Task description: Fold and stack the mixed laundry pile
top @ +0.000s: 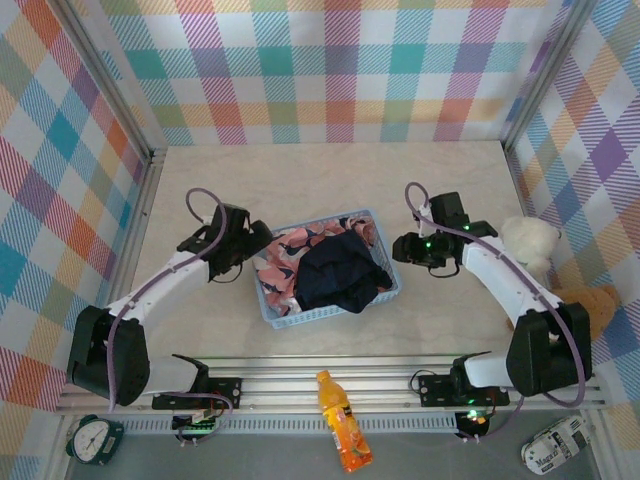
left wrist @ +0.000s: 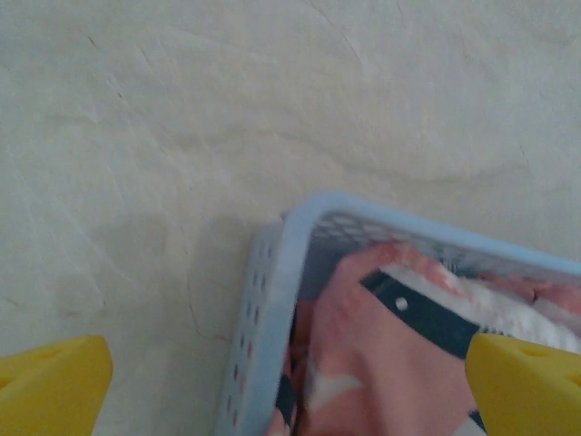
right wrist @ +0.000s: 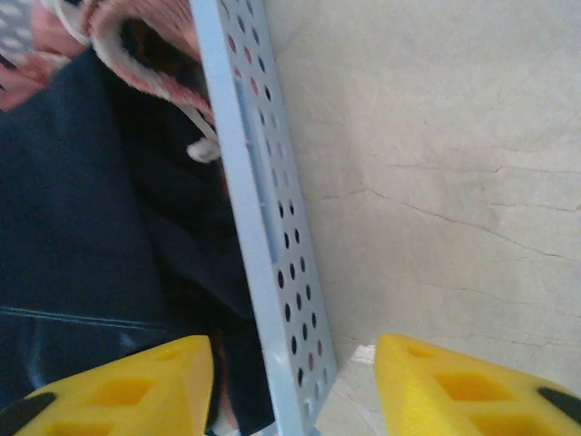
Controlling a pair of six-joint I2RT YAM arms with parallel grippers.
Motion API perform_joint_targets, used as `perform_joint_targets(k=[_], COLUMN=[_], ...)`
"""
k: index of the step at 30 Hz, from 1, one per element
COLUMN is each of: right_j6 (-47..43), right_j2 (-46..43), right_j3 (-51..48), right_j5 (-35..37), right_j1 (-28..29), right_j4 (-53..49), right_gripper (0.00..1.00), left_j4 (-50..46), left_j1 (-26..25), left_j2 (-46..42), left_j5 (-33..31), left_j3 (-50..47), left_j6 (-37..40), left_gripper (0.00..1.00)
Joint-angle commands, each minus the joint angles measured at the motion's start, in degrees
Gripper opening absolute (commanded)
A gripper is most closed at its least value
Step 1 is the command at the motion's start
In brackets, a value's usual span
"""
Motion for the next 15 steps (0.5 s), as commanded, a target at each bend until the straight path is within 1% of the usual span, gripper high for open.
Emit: perform_joint_targets(k=[1, 2, 5, 6, 7, 9, 10, 15], right_j6=[1.1, 1.7, 3.5, 4.2, 5.2, 7.8, 9.0, 11.4], right_j2=[3.6, 4.9, 9.7, 11.3, 12.6, 14.4, 15.0, 18.2], right_j3=[0.1, 0.3, 2.0, 3.0, 4.0, 6.0, 7.2, 14.2], right_j5=[-1.5, -1.6, -0.8, 0.8, 2.9, 6.8, 8.5, 17.5], right_j1=[2.4, 3.0, 5.1, 5.7, 6.0, 6.0, 6.0, 4.6], right_j4=[0.8, 1.7, 3.8, 3.6, 3.2, 2.0, 1.6, -2.9], right_gripper=[0.46, 0.45, 0.34, 0.28, 0.19, 0.04, 0.0, 0.0], left_j4=[-2.9, -3.2, -3.4, -3.4, -3.5, -3.6, -3.8, -5.4], left_j1=[-0.5, -0.6, -0.7, -0.7, -0.7, -0.7, -0.7, -0.7], left_j2=[-0.3, 0.2, 1.5, 1.8, 2.1, 2.6, 2.8, 3.8], left_j5=[0.3, 0.4, 0.6, 0.7, 0.8, 0.9, 0.9, 0.2], left_j3=[3.0, 3.6, 5.0, 5.4, 5.8, 6.6, 6.9, 8.9], left_j6=[-1.4, -1.1, -0.9, -0.9, -0.9, -0.6, -0.2, 2.0], left_gripper=[1.0, 1.0, 1.0, 1.0, 1.0, 1.0, 1.0, 1.0])
